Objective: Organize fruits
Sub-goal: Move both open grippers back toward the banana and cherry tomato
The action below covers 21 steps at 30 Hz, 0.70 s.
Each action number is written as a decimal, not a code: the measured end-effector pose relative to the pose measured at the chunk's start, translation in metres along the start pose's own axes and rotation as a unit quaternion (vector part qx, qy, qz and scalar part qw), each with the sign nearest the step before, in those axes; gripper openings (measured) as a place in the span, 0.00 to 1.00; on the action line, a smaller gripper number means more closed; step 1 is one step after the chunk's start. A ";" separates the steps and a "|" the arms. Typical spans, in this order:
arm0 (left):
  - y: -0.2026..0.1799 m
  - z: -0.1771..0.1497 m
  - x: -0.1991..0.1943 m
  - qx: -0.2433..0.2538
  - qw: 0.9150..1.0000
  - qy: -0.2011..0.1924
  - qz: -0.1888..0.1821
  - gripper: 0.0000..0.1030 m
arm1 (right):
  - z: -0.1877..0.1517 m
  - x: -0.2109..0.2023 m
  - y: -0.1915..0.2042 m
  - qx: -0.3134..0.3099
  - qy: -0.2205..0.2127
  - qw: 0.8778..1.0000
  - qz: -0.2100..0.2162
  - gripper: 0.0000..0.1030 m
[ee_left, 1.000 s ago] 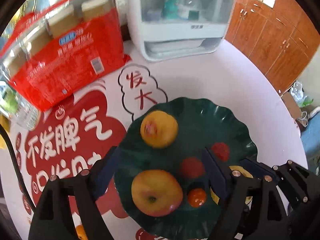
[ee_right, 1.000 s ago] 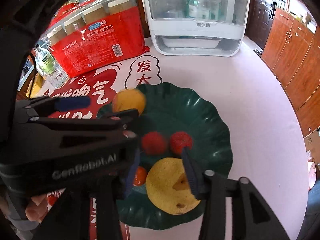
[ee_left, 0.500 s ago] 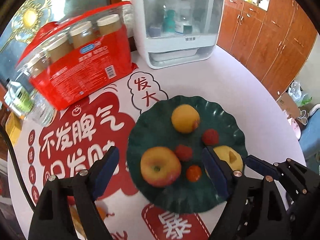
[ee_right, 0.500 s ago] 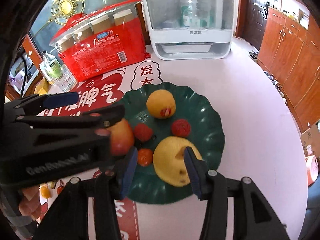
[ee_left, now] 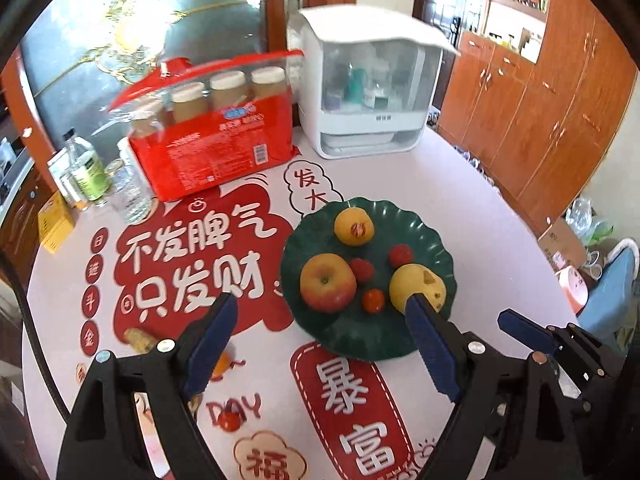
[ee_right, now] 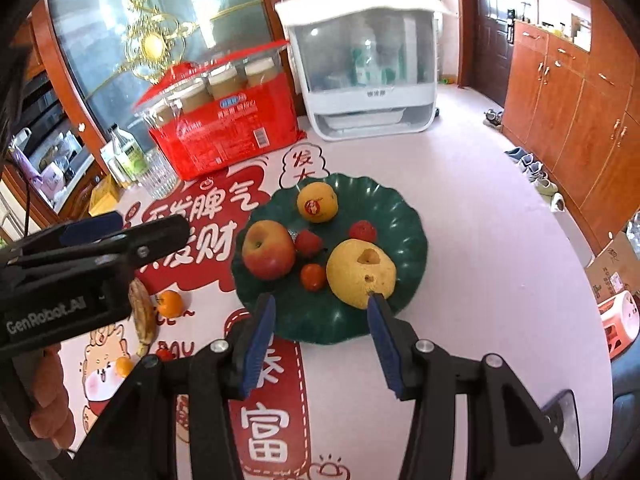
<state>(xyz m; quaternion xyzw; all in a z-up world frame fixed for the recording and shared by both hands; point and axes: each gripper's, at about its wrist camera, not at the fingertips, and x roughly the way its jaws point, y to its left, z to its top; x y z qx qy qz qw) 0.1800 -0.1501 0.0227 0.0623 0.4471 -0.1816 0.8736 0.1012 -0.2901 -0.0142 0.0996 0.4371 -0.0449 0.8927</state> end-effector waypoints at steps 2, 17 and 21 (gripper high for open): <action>0.005 -0.006 -0.016 -0.006 1.000 -0.006 0.002 0.84 | -0.002 -0.009 0.002 0.000 -0.003 1.000 0.001 0.47; 0.111 -0.067 -0.085 -0.068 0.992 -0.010 0.103 0.85 | -0.019 -0.021 0.066 -0.081 0.009 0.995 0.056 0.47; 0.143 -0.078 -0.082 -0.092 0.988 0.000 0.128 0.85 | -0.018 -0.010 0.096 -0.114 0.017 0.991 0.072 0.47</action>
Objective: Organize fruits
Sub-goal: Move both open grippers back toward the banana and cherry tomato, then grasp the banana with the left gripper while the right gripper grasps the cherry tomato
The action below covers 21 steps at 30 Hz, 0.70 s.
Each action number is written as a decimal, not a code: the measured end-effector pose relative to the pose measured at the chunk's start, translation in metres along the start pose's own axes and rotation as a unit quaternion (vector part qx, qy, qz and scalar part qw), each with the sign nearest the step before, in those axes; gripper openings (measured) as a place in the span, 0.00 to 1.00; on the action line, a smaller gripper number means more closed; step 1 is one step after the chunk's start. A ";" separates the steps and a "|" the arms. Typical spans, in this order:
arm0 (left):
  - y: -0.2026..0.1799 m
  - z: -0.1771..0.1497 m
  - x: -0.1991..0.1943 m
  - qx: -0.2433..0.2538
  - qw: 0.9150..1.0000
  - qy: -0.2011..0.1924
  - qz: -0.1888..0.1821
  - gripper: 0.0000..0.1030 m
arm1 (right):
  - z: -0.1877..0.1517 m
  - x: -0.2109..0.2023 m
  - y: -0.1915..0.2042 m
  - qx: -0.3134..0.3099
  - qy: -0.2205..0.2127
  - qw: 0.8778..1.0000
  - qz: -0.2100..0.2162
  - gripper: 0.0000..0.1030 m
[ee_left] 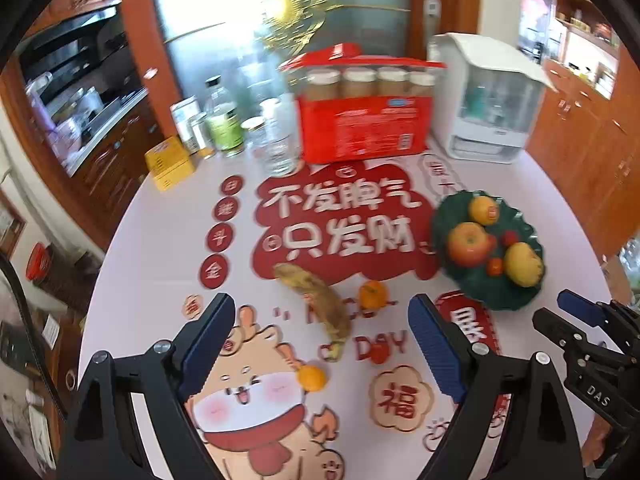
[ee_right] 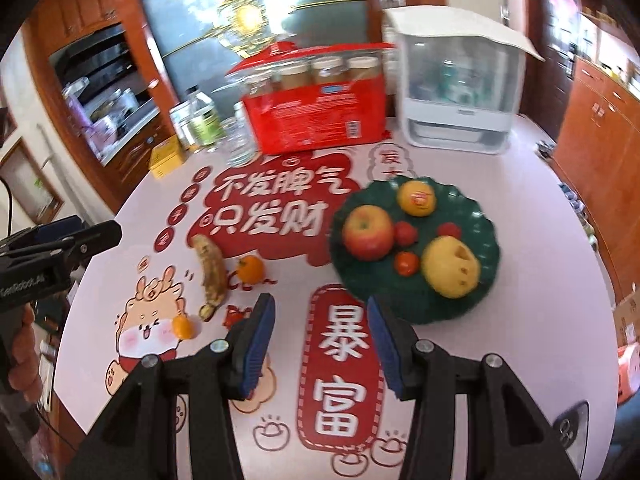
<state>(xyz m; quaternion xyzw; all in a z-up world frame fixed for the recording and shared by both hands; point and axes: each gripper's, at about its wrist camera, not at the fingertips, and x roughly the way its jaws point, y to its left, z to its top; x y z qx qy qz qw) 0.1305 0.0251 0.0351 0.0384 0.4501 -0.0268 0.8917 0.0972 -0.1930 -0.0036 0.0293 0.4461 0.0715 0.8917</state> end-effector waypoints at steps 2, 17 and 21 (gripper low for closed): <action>0.012 -0.001 0.009 -0.008 1.000 0.006 0.011 0.85 | 0.004 0.008 0.011 -0.014 0.005 1.000 0.006 0.47; 0.032 -0.013 0.112 0.010 0.997 0.078 0.026 0.85 | -0.016 0.113 0.075 -0.060 0.109 0.991 0.056 0.47; 0.035 -0.020 0.135 0.007 0.995 0.098 0.018 0.84 | -0.030 0.136 0.083 -0.063 0.136 0.987 0.062 0.46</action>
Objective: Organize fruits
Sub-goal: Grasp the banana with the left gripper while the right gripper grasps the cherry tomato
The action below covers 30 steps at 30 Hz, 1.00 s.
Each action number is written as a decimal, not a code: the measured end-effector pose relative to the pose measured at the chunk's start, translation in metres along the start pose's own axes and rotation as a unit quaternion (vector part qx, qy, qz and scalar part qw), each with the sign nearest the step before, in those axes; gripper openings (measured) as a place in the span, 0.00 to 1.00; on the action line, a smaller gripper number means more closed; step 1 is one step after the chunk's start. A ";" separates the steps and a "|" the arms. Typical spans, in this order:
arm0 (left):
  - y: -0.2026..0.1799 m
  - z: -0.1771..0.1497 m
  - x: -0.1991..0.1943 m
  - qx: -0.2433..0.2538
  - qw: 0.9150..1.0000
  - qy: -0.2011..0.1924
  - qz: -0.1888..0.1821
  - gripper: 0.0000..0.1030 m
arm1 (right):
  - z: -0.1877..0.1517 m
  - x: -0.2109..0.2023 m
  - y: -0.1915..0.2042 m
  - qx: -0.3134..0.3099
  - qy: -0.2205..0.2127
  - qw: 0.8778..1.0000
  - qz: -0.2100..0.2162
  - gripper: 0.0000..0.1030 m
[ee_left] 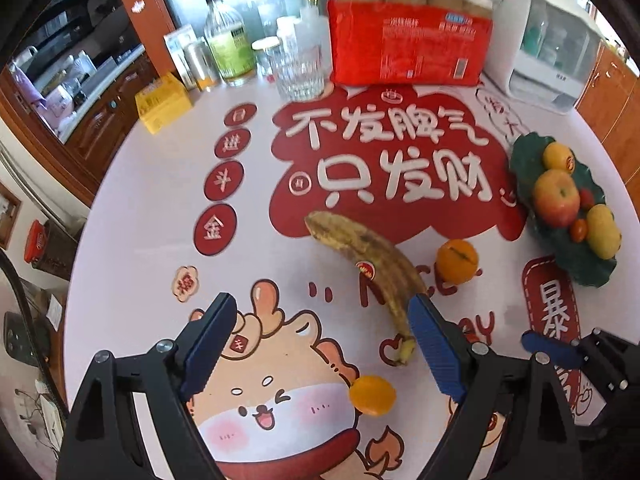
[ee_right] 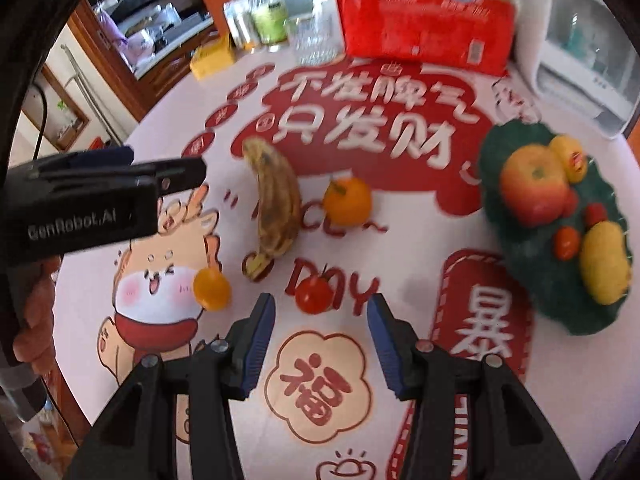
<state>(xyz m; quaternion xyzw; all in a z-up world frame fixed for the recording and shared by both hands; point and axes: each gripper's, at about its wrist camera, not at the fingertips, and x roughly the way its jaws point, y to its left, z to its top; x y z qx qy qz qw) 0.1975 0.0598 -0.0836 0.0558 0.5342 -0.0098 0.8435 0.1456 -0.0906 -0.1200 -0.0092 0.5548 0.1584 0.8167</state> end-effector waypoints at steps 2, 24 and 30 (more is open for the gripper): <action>0.000 -0.001 0.009 -0.001 1.000 0.007 -0.004 0.84 | 0.000 0.007 0.001 0.001 0.006 1.000 0.003 0.45; -0.012 0.012 0.045 -0.013 0.999 0.034 -0.038 0.84 | -0.001 0.039 0.009 -0.037 0.009 0.999 -0.022 0.26; -0.011 0.015 0.058 -0.041 0.997 0.050 -0.051 0.83 | -0.003 0.035 0.011 -0.054 -0.004 0.998 -0.045 0.25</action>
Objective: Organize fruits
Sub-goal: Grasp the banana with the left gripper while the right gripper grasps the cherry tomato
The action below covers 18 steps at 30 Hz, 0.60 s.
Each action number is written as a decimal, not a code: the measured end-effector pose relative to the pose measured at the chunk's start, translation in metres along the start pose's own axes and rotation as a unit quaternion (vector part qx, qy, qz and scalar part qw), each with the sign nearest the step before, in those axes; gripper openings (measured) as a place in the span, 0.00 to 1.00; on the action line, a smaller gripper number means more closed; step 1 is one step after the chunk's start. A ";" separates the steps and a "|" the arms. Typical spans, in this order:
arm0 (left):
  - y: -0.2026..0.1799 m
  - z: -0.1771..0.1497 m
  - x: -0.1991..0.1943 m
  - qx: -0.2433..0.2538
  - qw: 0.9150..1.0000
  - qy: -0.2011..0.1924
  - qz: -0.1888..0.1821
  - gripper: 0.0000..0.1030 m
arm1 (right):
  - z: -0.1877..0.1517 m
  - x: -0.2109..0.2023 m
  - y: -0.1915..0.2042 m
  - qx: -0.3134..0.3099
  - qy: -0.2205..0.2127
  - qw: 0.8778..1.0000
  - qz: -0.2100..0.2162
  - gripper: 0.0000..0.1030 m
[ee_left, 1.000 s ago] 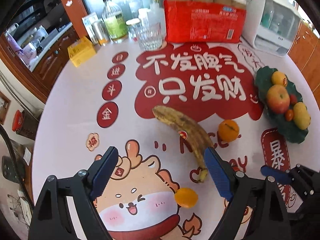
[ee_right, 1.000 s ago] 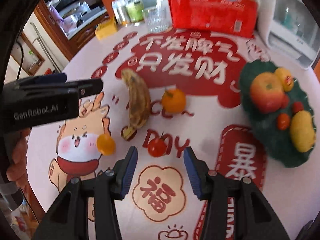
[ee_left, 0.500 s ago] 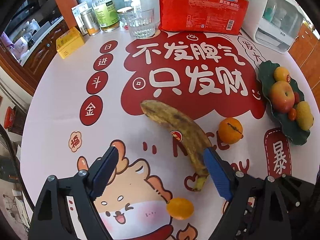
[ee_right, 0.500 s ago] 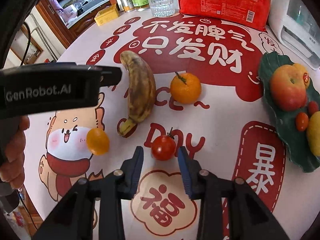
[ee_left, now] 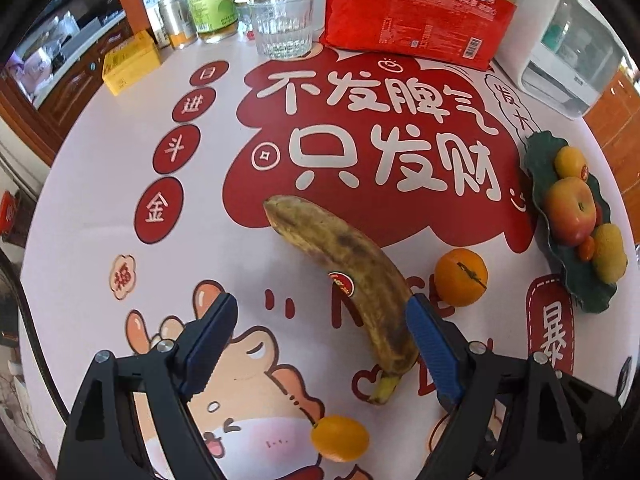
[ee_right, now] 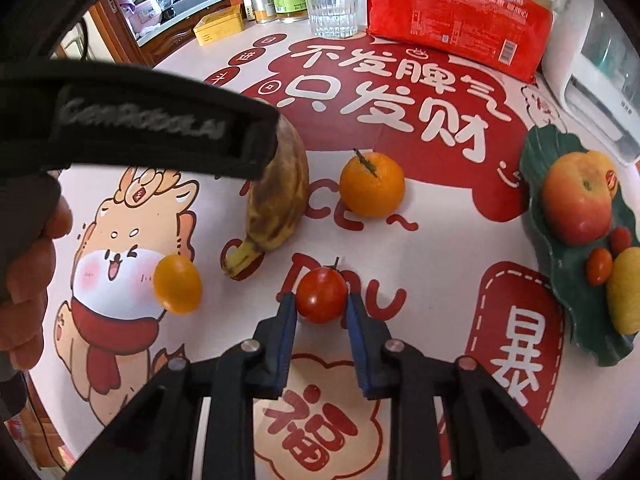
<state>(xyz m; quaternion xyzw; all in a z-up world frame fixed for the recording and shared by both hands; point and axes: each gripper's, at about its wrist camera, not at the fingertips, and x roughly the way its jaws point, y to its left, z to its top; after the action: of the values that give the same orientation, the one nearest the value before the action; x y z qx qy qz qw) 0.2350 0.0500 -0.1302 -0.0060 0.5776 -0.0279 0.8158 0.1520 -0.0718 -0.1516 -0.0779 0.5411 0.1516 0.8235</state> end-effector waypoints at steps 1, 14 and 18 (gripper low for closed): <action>0.000 0.001 0.003 -0.007 1.000 0.004 -0.004 0.82 | 0.000 -0.002 -0.001 -0.001 -0.003 1.000 -0.004 0.24; -0.013 0.009 0.033 -0.090 0.994 0.041 -0.036 0.57 | 0.000 -0.005 -0.017 0.034 -0.005 0.999 -0.013 0.24; -0.017 0.005 0.036 -0.093 0.994 0.037 -0.050 0.42 | -0.001 -0.008 -0.019 0.040 -0.008 0.999 -0.012 0.24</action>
<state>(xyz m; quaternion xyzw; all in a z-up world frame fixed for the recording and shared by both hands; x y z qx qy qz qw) 0.2506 0.0312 -0.1615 -0.1098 0.6064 -0.0145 0.7874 0.1549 -0.0917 -0.1456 -0.0497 0.5389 0.1204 0.8322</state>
